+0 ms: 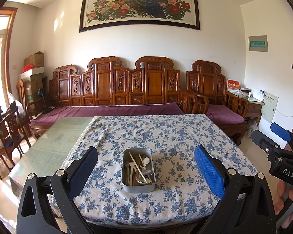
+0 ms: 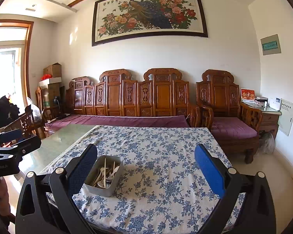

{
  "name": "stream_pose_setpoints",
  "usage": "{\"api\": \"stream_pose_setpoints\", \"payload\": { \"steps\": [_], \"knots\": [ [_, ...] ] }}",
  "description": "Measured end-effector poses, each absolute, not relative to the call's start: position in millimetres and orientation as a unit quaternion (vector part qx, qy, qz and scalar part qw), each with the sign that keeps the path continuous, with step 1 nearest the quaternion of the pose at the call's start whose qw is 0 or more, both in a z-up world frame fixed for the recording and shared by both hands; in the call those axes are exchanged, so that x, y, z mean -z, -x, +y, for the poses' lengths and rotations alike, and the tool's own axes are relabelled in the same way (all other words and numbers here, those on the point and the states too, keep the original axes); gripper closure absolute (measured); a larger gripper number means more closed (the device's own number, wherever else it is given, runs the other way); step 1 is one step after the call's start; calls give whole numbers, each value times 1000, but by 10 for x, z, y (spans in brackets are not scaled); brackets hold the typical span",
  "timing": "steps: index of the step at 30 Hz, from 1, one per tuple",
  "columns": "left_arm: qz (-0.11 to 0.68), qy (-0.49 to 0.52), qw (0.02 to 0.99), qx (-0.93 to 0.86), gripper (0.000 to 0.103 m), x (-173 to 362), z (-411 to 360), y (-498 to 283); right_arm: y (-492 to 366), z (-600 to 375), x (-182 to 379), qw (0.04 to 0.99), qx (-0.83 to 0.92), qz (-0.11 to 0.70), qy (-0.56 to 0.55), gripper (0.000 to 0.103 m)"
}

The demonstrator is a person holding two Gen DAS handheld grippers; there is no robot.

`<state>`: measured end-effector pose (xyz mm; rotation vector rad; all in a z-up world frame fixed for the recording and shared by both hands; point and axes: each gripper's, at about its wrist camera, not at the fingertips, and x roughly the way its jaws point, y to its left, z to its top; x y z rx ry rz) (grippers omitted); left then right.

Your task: Organize utensils

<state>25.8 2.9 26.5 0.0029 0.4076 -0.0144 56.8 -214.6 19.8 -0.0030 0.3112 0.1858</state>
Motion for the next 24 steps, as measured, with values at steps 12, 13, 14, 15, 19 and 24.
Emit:
{"api": "stream_pose_setpoints", "payload": {
  "steps": [12, 13, 14, 15, 19, 24],
  "knots": [
    [203, 0, 979, 7, 8, -260, 30, -261, -570, -2149, -201, 984, -93, 155, 1, 3],
    [203, 0, 979, 7, 8, -259, 30, -263, -569, -2150, -201, 984, -93, 154, 1, 3],
    [204, -1, 979, 7, 8, -259, 28, -264, -570, -2150, -202, 984, -92, 154, 2, 3],
    [203, -1, 979, 7, 8, -259, 30, -259, -569, -2137, -197, 984, -92, 154, 1, 3],
    [204, 0, 979, 6, 8, -263, 33, -256, -569, -2128, -192, 984, -92, 154, 1, 3],
    [204, -1, 979, 6, 8, -265, 12, -263, -569, -2130, -191, 984, -92, 154, 1, 3]
  ]
}}
